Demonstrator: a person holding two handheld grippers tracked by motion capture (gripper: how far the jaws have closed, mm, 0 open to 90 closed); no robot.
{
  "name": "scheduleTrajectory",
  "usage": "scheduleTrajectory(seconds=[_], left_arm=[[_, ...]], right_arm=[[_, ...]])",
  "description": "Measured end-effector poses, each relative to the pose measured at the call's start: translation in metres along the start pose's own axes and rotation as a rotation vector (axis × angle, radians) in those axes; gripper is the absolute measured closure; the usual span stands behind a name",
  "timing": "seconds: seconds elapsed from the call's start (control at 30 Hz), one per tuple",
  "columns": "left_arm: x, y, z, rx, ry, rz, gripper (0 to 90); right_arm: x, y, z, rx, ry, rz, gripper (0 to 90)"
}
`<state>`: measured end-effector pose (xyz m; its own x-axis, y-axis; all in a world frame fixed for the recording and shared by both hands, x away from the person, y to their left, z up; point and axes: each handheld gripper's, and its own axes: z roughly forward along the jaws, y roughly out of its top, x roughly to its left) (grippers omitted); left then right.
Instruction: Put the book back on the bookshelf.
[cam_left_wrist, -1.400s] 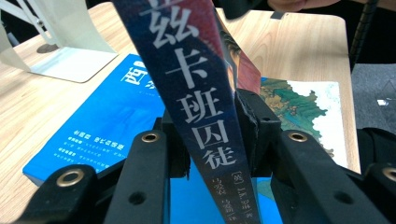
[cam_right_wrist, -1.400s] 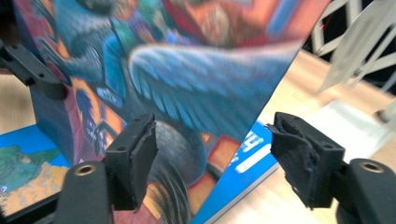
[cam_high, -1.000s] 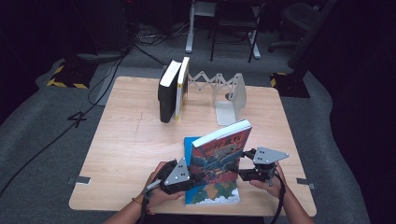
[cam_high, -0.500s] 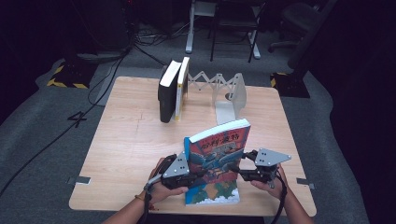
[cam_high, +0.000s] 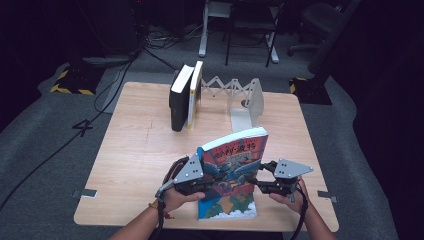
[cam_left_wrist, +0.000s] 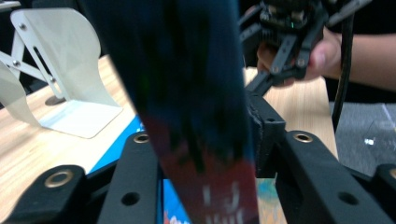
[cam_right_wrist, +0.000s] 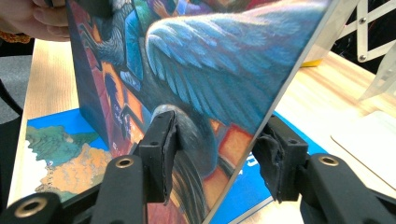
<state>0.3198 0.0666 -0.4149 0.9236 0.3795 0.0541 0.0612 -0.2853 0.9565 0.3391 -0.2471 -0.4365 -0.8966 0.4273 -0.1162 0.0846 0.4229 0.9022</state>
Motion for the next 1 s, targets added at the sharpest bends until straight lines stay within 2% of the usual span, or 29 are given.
scheduleTrajectory(seconds=[0.07, 0.17, 0.2, 0.23, 0.3, 0.4, 0.67, 1.0], left_arm=[[0.001, 0.003, 0.000, -0.010, 0.002, 0.007, 62.3], [0.001, 0.005, 0.001, -0.028, -0.001, -0.013, 60.5], [0.001, 0.004, 0.001, -0.031, -0.002, -0.025, 61.5], [0.002, 0.004, 0.001, -0.036, -0.016, -0.034, 66.9], [0.003, 0.004, 0.001, -0.035, -0.030, -0.039, 69.1], [0.002, 0.006, 0.001, -0.024, -0.020, -0.029, 70.1], [0.003, 0.011, 0.004, 0.004, -0.009, -0.042, 72.2], [0.010, 0.016, 0.011, 0.004, 0.021, -0.039, 74.1]], right_arm=[[0.000, 0.000, 0.000, -0.004, -0.002, 0.002, 51.8], [0.000, 0.001, -0.001, -0.005, -0.005, 0.001, 51.8], [0.000, 0.001, -0.001, -0.004, -0.006, 0.001, 51.8], [0.000, 0.001, -0.001, -0.004, -0.007, 0.001, 51.7], [0.000, 0.001, 0.000, -0.005, -0.006, -0.001, 51.1], [0.000, 0.001, 0.000, -0.005, -0.014, -0.003, 49.1], [0.002, 0.004, 0.004, 0.018, -0.048, -0.006, 38.4], [-0.004, 0.004, -0.002, 0.029, -0.075, 0.010, 36.8]])
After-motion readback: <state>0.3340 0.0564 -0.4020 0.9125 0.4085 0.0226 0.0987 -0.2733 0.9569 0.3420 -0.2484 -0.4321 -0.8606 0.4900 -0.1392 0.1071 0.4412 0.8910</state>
